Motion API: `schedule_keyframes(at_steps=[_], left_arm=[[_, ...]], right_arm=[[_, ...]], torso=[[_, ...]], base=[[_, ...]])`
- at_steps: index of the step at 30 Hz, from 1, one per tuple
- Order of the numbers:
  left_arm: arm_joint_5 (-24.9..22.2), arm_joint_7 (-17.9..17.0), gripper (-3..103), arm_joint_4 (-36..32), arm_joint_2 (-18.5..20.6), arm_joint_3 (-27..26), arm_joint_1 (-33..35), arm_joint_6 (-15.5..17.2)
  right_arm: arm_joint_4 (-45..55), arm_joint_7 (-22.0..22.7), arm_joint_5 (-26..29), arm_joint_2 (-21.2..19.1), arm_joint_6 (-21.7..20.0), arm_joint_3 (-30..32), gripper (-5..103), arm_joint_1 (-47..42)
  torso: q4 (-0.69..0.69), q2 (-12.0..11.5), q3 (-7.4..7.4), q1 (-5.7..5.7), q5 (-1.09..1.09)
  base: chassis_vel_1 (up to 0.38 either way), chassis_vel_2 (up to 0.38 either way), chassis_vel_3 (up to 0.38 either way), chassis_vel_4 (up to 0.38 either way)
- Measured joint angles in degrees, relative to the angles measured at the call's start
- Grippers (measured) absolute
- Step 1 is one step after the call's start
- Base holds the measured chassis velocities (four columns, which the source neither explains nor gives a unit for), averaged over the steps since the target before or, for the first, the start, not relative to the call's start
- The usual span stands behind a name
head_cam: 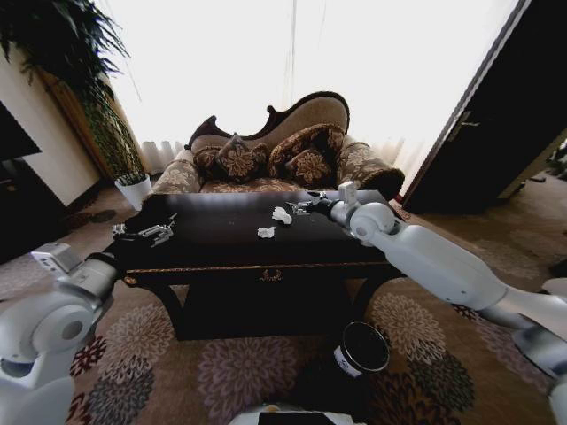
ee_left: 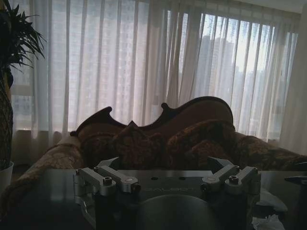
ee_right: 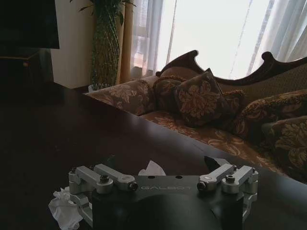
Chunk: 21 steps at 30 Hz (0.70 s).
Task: Move to the front of the table and place the trash on the table into the trash bin.
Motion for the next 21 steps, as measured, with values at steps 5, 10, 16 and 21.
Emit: schedule_keyframes(at_steps=[5, 10, 16, 21], left_arm=[[0.2, 0.0, 100, 0.7, 0.0, 0.5, -0.8, 0.0], [0.6, 0.1, 100, 1.4, -0.4, 2.0, -2.3, 0.0], [0.8, 0.1, 100, 1.7, -0.7, 2.1, -2.6, 0.0], [0.8, 0.2, 100, 0.8, -1.4, -0.1, -0.8, -0.1]], right_arm=[[-3.8, -2.8, -1.3, 1.9, -3.3, -2.1, 100, 2.0], [-4.5, -6.1, -1.8, 3.3, -8.0, -2.4, 100, 4.1], [-8.2, -3.4, 0.3, 6.7, -9.3, -4.3, 100, 6.7], [-12.8, -2.7, 0.0, 11.3, -10.6, -6.3, 100, 8.5]], torso=[[-0.01, 0.0, 0.0, 0.0, 0.02], [-0.02, 0.0, -0.01, -0.01, 0.0], [-0.03, 0.0, -0.01, 0.0, 0.01], [0.0, 0.0, -0.01, -0.01, 0.0]], base=[[0.0, 0.0, 0.0, 0.0], [0.0, 0.0, 0.0, 0.0], [0.0, 0.0, 0.0, 0.0], [0.0, 0.0, 0.0, 0.0]])
